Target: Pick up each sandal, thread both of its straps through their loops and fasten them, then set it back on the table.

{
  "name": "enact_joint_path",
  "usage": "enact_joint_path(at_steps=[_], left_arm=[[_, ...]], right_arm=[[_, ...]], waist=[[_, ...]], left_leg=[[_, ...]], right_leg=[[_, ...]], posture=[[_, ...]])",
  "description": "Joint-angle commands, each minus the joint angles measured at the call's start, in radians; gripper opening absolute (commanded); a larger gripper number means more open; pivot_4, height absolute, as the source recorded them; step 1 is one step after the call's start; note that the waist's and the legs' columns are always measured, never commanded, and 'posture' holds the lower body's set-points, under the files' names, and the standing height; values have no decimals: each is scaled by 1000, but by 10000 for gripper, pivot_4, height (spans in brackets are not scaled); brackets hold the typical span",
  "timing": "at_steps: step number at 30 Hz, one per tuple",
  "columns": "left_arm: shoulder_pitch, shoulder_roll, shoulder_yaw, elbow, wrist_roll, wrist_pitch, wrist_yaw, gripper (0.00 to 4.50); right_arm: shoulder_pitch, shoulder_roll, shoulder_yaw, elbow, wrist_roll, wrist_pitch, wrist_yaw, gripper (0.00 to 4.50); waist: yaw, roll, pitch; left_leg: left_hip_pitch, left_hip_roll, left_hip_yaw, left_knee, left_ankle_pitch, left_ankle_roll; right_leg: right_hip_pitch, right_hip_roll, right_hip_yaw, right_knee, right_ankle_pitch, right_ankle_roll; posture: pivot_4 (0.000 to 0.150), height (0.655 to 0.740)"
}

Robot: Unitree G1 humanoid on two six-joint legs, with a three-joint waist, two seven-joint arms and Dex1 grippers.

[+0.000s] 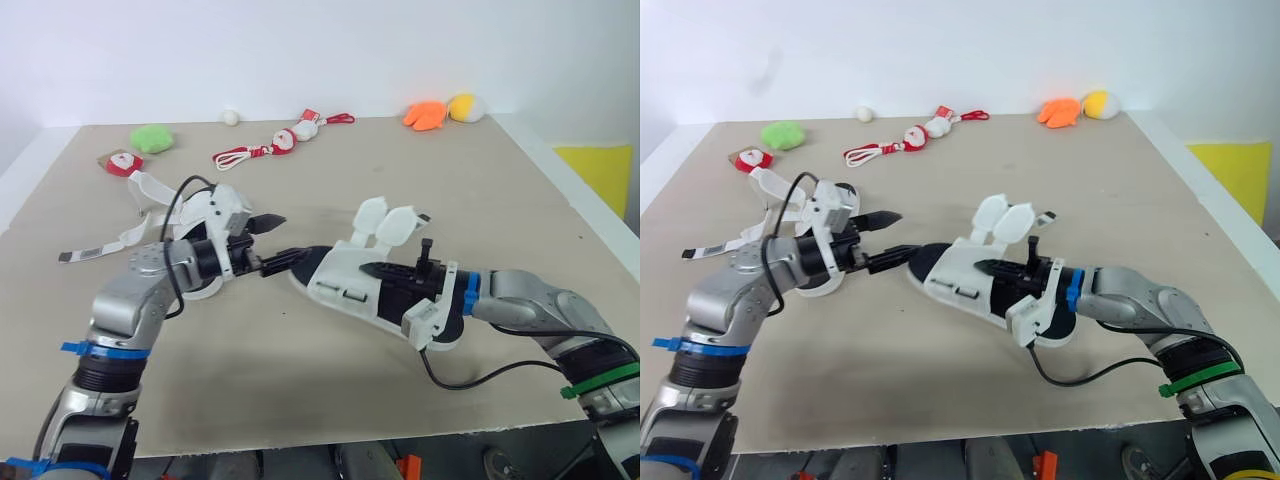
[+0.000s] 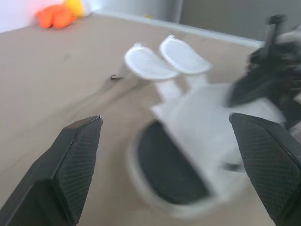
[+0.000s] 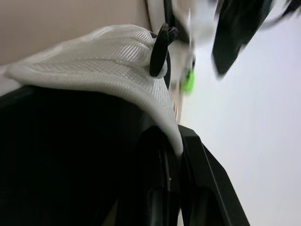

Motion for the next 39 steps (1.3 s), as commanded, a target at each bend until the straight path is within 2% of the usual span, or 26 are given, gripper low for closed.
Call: enact_joint_path(at_steps=[1, 11, 17, 19, 20, 22, 25, 27, 29, 31, 34, 36, 38, 39], left_arm=[[22, 68, 80, -71, -47, -4, -47, 45000], [173, 310, 149, -152, -100, 30, -227, 45000], [211, 392, 133, -213, -128, 64, -292, 45000], [209, 399, 134, -219, -133, 68, -301, 45000], [204, 399, 136, -218, -137, 68, -303, 45000], [190, 401, 142, -213, -149, 79, -302, 45000], [180, 404, 146, -209, -164, 92, -303, 45000], [177, 404, 144, -207, -170, 97, -304, 45000], [173, 402, 141, -211, -177, 104, -305, 45000], [169, 401, 139, -215, -183, 108, -306, 45000], [162, 400, 126, -211, -162, 82, -311, 45000], [166, 405, 103, -210, -134, 50, -330, 45000], [174, 409, 88, -210, -127, 37, -350, 45000], [175, 404, 69, -206, -119, 26, -365, 42390]], right_arm=[[-45, 0, 7, -12, 56, -123, 16, 459], [-200, 102, 76, 171, -115, -430, 17, 459], [-249, 172, 95, 317, -240, -483, 1, 459], [-261, 175, 113, 342, -221, -490, 3, 459], [-268, 173, 130, 354, -189, -490, 6, 8362], [-282, 156, 166, 365, -112, -487, 13, 15830], [-291, 105, 218, 358, 7, -478, 28, 30560], [-290, 27, 291, 323, 168, -434, 62, 35944], [-287, -47, 348, 290, 293, -394, 107, 43510], [-280, -116, 398, 263, 436, -326, 193, 44336], [-251, -212, 429, 191, 732, -131, 428, 44336], [-210, -255, 373, 88, 980, 187, 622, 44336], [-182, -279, 309, -2, 1160, 468, 757, 44336], [-187, -275, 265, -39, 1256, 632, 787, 44830]], waist=[[0, 0, 0], [-7, -1, 1], [-9, -3, 0], [-11, -3, 0], [-11, -3, 0], [-12, -3, 0], [-12, -3, 0], [-12, -3, 1], [-11, -3, 1], [-11, -3, 1], [-12, -3, 1], [-13, -3, 1], [-13, -2, 1], [-13, -2, 1]], left_leg=[[0, 0, 0, 0, 0, 0], [1, 1, 0, 0, 0, 0], [1, 1, 0, 0, 0, 0], [1, 1, 0, 0, 0, 0], [1, 1, 0, 0, 0, 0], [2, 1, 0, 0, 0, 0], [2, 1, 0, 0, 0, 0], [2, 1, 0, 0, 0, 0], [1, 1, 0, 0, 0, 0], [1, 1, 0, 0, 0, 1], [2, 1, 0, -1, -1, 2], [3, 2, 0, -1, -1, 3], [3, 2, 0, -1, -1, 3], [3, 2, 0, 0, -1, 3]], right_leg=[[0, 0, 0, 0, 0, 0], [0, 1, -1, 1, -1, -4], [0, 0, 0, 1, -3, -7], [0, 0, 0, 1, -3, -7], [0, 0, 0, 1, -3, -7], [0, 0, -1, 1, -3, -8], [0, 0, 0, 1, -3, -8], [0, 0, 0, 1, -3, -8], [0, 0, 0, 1, -3, -8], [0, -1, 0, 1, -4, -8], [1, 0, 0, 1, -4, -7], [1, 0, 0, 2, -4, -7], [1, 0, 0, 2, -3, -6], [1, 0, -1, 2, -3, -7]], posture=[[1500, 7400], [1500, 7400], [1500, 7400], [1500, 7400], [1500, 7400], [1500, 7400], [1500, 7400], [1500, 7400], [1500, 7400], [1500, 7400], [1500, 7400], [1500, 7400], [1500, 7400], [1500, 7400]])
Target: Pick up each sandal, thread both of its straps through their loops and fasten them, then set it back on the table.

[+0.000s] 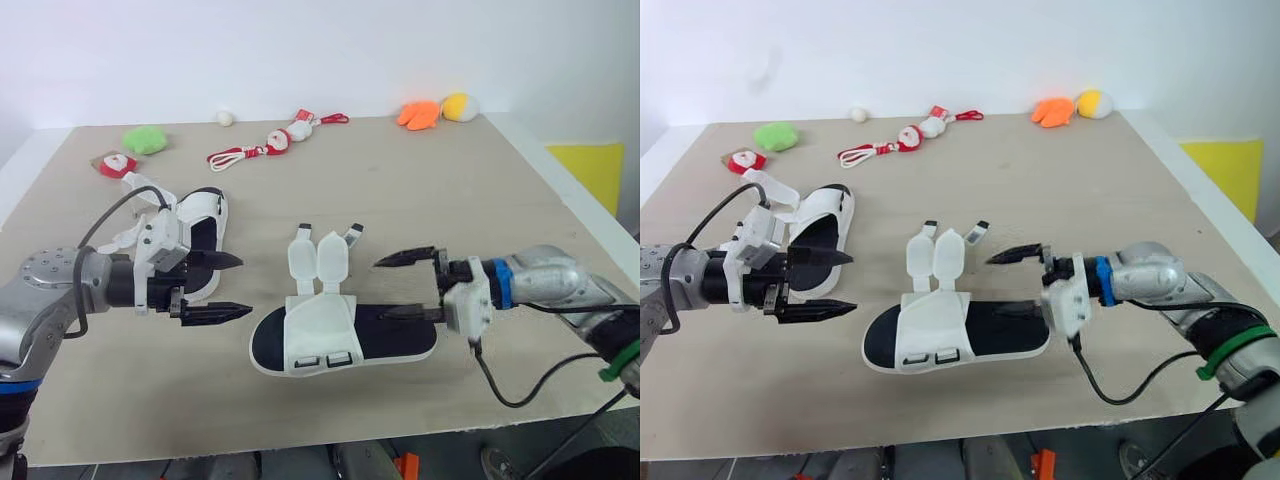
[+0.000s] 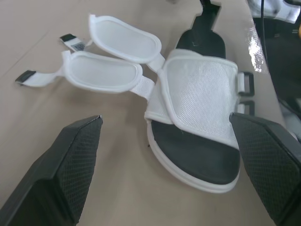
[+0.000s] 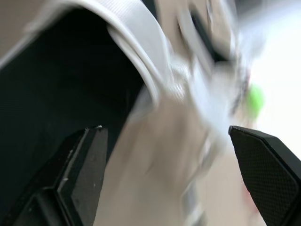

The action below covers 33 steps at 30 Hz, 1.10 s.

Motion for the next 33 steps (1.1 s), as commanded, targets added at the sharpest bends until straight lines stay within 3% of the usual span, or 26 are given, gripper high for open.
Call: enact_joint_path(at_steps=[1, 2, 7, 9, 10, 18, 26, 33], left_arm=[[-2, 9, -34, -11, 24, -46, -44, 39359], [-1, 5, -46, -8, 35, -58, -50, 36263], [18, -27, -153, 9, 140, -163, -67, 10716], [18, -43, -191, 17, 180, -195, -64, 2456], [17, -53, -209, 16, 195, -205, -63, 440], [-6, -101, -328, 37, 302, -217, -29, 440], [18, -133, -373, 82, 379, -240, 0, 440], [56, -166, -424, 106, 438, -282, 27, 440]], right_arm=[[-10, -11, -160, -142, 323, 478, 149, 45000], [-10, 1, -199, -162, 360, 571, 156, 45000], [-12, 117, -385, -268, 447, 894, 71, 45000], [-1, 146, -440, -320, 454, 972, 57, 45000], [3, 156, -464, -344, 453, 1011, 51, 45000], [-29, 228, -598, -531, 452, 1232, 10, 45000], [-31, 282, -695, -564, 444, 1377, -40, 45000], [-21, 253, -763, -532, 549, 1678, -116, 45000]], waist=[[0, 0, 0], [0, 0, 0], [1, 0, 0], [3, 0, 0], [5, 0, 0], [14, 0, 0], [18, 0, 0], [29, 2, -2]], left_leg=[[0, 0, 0, 0, 0, 0], [0, 0, 0, 0, 0, 0], [0, 0, 0, 1, 1, 1], [-1, 0, 0, 1, 1, 1], [-3, 0, 0, 1, 1, 1], [-6, 1, 0, 0, -1, 3], [-6, 1, 0, 1, -1, 3], [-5, 0, 0, 2, 0, 4]], right_leg=[[0, 0, 0, 0, 0, 0], [0, 0, 0, 0, 0, -1], [-1, 1, 0, 0, 0, -3], [-1, 1, -1, 0, 0, -3], [-3, 1, -1, 0, 0, -2], [-6, 2, -1, 0, 1, 3], [-5, 2, -1, 0, 1, 3], [-3, 1, -1, -1, 0, -1]], posture=[[1500, 7400], [1500, 7400], [1500, 7400], [1500, 7400], [1500, 7400], [1500, 7400], [1500, 7400], [1500, 7400]])
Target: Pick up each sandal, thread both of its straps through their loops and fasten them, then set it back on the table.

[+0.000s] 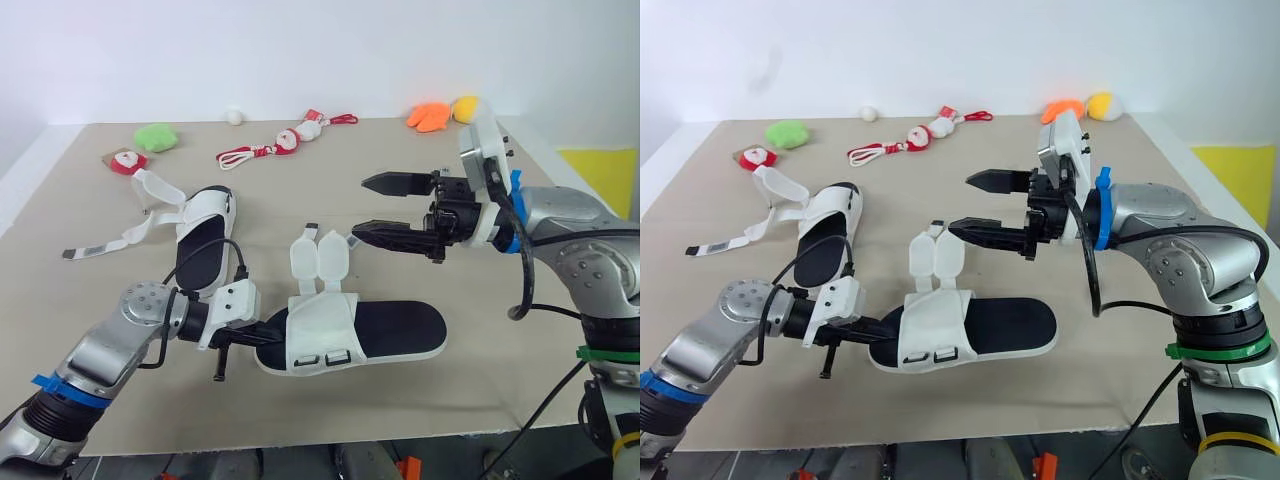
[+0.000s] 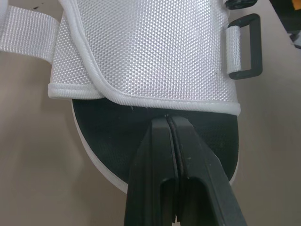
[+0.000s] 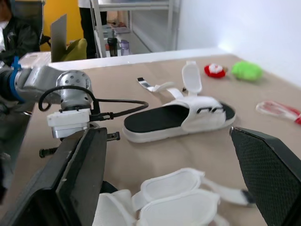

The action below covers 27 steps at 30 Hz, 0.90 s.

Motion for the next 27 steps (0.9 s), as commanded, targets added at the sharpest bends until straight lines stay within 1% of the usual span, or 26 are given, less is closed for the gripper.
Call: enact_joint_path(at_steps=[1, 2, 4, 6, 9, 10, 14, 17, 19, 21, 24, 27], left_arm=[[43, -1, -70, 33, 86, -18, 22, 440], [49, -6, -69, 31, 80, -15, 26, 440], [52, -12, -67, 26, 76, -10, 32, 440], [53, -15, -63, 24, 74, -7, 37, 440], [56, -12, -56, 20, 74, -5, 40, 440], [56, -12, -55, 19, 74, -4, 41, 440], [60, -6, -46, 13, 75, 1, 47, 440], [62, -3, -39, 5, 74, 7, 52, 440], [65, -1, -36, -1, 74, 11, 55, 440], [68, 1, -32, -6, 73, 13, 57, 440], [71, -1, -27, -7, 74, 14, 60, 440], [72, -4, -31, -4, 81, 9, 63, 440]], right_arm=[[-4, -41, -56, 14, 78, 195, -48, 45000], [-14, -39, -61, 53, 110, 284, -81, 45000], [-82, 31, -107, 233, 194, 480, -200, 45000], [-155, 100, -165, 397, 233, 620, -300, 45000], [-261, 188, -271, 648, 220, 737, -421, 45000], [-282, 208, -300, 700, 206, 757, -454, 45000], [-295, 278, -372, 866, 135, 814, -547, 45000], [-281, 324, -413, 912, 80, 822, -594, 45000], [-267, 345, -433, 918, 56, 824, -607, 45000], [-258, 369, -457, 930, 31, 818, -623, 45000], [-260, 422, -484, 988, -10, 762, -638, 45000], [-290, 464, -522, 1087, -56, 651, -660, 45000]], waist=[[2, 0, -1], [2, 0, -1], [-1, -1, -3], [-2, 0, -3], [-4, 1, -3], [-4, 1, -3], [-3, 1, -4], [-4, 2, -4], [-3, 3, -4], [-4, 3, -4], [-8, 3, -4], [-11, 3, -4]], left_leg=[[0, 0, 0, 1, 0, 0], [1, 0, 0, 1, 0, 0], [2, -1, 0, 1, 0, 0], [5, -2, 2, 2, 1, 1], [6, -2, 3, 2, 2, 3], [6, -3, 3, 1, 3, 4], [6, -3, 2, 0, 2, 5], [5, -3, 2, -1, 2, 6], [3, -3, 2, -1, 2, 6], [1, -3, 2, -1, 2, 6], [2, -3, 2, -1, 2, 6], [3, -2, 1, -1, 2, 6]], right_leg=[[1, 0, 0, -1, 0, 0], [2, 0, 0, -1, 0, -1], [3, -1, 0, -2, 0, -1], [6, -3, 1, -2, 1, -1], [7, -3, 1, -2, 2, -2], [7, -3, 2, -2, 2, -1], [7, -3, 2, -3, 1, 0], [7, -3, 2, -4, 1, 1], [5, -2, 2, -4, 3, 5], [4, -2, 2, -4, 3, 6], [4, -2, 2, -4, 3, 6], [5, -1, 2, -4, 3, 4]], posture=[[1500, 7400], [1500, 7400], [1500, 7400], [1500, 7400], [1500, 7400], [1500, 7400], [1500, 7400], [1500, 7400], [1500, 7400], [1500, 7400], [1500, 7400], [1500, 7400]])
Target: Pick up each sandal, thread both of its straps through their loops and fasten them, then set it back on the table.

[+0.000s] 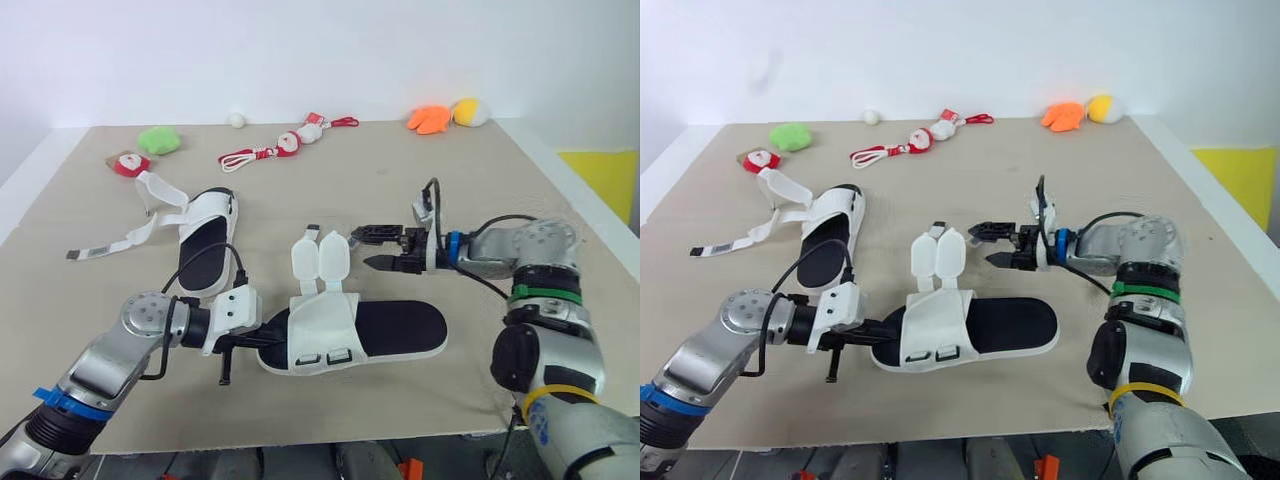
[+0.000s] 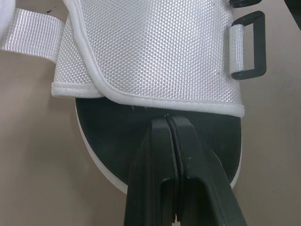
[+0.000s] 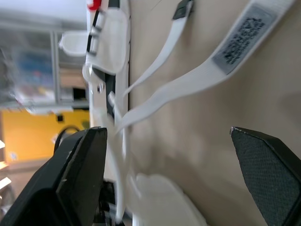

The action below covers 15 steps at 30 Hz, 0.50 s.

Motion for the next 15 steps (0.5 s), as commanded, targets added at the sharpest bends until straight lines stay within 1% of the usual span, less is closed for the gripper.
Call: enact_joint_path(at_steps=[1, 5, 8, 14, 15], left_arm=[[25, 6, -47, 27, 51, 29, 18, 440], [25, 4, -48, 32, 57, 21, 23, 440], [27, 4, -49, 39, 67, 12, 26, 440], [34, 3, -53, 32, 66, 10, 32, 440], [33, 2, -52, 33, 66, 9, 33, 50]], right_arm=[[-50, 32, -61, 98, -39, -125, -14, 45000], [-82, 72, -83, 203, -75, -243, 4, 45000], [-116, 74, -113, 274, -95, -339, 7, 45000], [-150, 85, -107, 353, -150, -445, 34, 45000], [-153, 85, -104, 359, -158, -447, 43, 42475]], waist=[[-1, 0, 0], [-8, 0, 0], [-9, 0, 0], [-16, 0, 0], [-17, 0, 0]], left_leg=[[0, 0, 0, 0, 0, 0], [1, 0, 0, 1, 0, 1], [2, 0, -1, 1, 0, 1], [2, 0, -2, 0, 0, 1], [2, 0, -3, 0, 0, 1]], right_leg=[[0, 0, 0, 0, 0, -1], [2, 0, 1, 0, 0, -1], [3, 1, 1, -1, -1, -2], [7, 1, 1, -6, -1, -2], [8, 1, 1, -9, 0, -1]], posture=[[1500, 7400], [1500, 7400], [1500, 7400], [1500, 7400], [1500, 7400]])
